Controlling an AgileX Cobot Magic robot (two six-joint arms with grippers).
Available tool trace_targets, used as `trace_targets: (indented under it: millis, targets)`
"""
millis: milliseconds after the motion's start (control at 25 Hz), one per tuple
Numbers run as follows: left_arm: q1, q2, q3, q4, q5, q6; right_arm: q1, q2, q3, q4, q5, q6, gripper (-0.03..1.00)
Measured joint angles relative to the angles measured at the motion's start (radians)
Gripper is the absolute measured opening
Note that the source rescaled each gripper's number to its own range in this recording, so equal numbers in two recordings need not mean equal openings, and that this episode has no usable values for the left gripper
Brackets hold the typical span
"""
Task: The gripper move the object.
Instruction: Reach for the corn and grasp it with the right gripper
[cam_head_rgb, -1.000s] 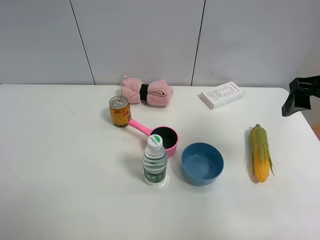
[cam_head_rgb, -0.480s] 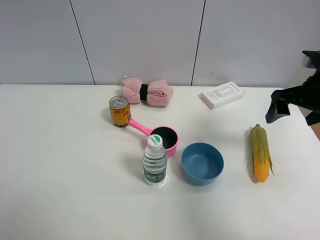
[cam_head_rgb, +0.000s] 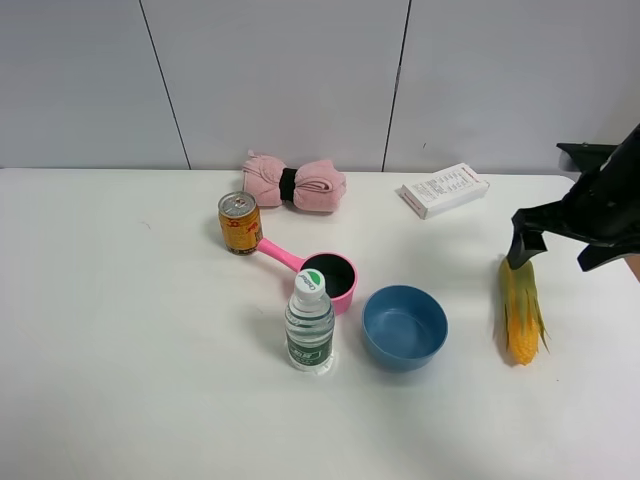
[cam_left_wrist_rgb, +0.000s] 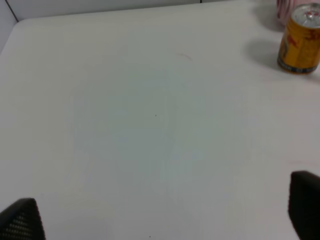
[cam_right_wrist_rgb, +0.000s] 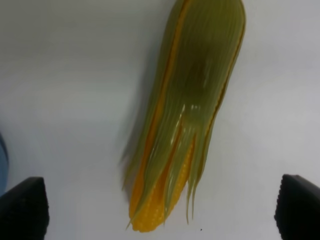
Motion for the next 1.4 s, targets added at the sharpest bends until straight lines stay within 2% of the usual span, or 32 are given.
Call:
trace_targets:
  millis: [400,640,840,1080,1160,1240,1320,1400]
  targets:
    - [0.0,0.0,0.0,0.0,0.0,0.0,-0.086,0.097,0.0,0.048,-0.066,-0.034,0.8]
    - [0.0,0.0,0.0,0.0,0.0,0.0,-0.084,0.181,0.0,0.048,-0.106,-0.035,0.8]
    - [0.0,0.0,0.0,0.0,0.0,0.0,-0.044,0.269,0.0,0.049,-0.138,-0.033,0.76]
    - [0.0,0.0,0.0,0.0,0.0,0.0,0.0,0.3,0.0,0.05,-0.17,-0.002,0.55]
    - [0.0,0.0,0.0,0.0,0.0,0.0,0.0,0.303,0.0,0.048,-0.17,0.01,0.42]
    - [0.0,0.0,0.0,0.0,0.0,0.0,0.0,0.303,0.0,0.048,-0.17,0.011,0.24]
    - [0.0,0.0,0.0,0.0,0.0,0.0,0.0,0.303,0.0,0.048,-0.17,0.011,0.02]
    - [0.0,0.0,0.0,0.0,0.0,0.0,0.0,0.303,0.0,0.048,-0.17,0.011,0.0]
